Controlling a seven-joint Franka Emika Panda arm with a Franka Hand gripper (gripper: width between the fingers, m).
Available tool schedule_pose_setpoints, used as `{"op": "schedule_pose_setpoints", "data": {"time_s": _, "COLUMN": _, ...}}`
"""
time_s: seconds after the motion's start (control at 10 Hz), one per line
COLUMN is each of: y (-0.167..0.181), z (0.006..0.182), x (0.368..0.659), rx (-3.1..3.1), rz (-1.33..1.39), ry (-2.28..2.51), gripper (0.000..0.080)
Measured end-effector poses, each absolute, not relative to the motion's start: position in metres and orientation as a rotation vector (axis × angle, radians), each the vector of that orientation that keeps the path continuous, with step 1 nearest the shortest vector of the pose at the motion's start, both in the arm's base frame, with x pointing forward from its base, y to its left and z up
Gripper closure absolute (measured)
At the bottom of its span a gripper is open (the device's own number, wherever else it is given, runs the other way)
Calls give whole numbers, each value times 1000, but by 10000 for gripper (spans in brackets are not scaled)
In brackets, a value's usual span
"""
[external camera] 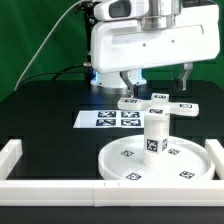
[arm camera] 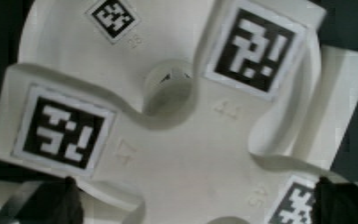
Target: Assemble round table
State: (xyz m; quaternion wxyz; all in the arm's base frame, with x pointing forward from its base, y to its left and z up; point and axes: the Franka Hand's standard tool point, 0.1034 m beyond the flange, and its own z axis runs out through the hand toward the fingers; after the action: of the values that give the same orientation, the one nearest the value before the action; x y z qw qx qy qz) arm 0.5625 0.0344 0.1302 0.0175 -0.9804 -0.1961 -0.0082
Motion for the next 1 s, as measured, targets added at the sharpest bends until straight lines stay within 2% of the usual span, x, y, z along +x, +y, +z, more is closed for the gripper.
{"op": "schedule_pose_setpoints", "data": {"time_s": 0.2, "y": 33, "z": 128, "x": 565, "rx": -3004, "rz": -20, "ry": -935, "gripper": 151}}
{"op": "schedule_pose_setpoints", "data": {"time_s": 0.6, "y": 35, "z": 122, "x": 563, "rx": -3063, "rz": 19, "ry": -694, "gripper": 151}}
{"op": "schedule_pose_setpoints", "data": {"time_s": 1.0, "y": 46, "z": 113, "x": 560, "rx": -3067, "rz": 20, "ry": -687, "gripper": 151}}
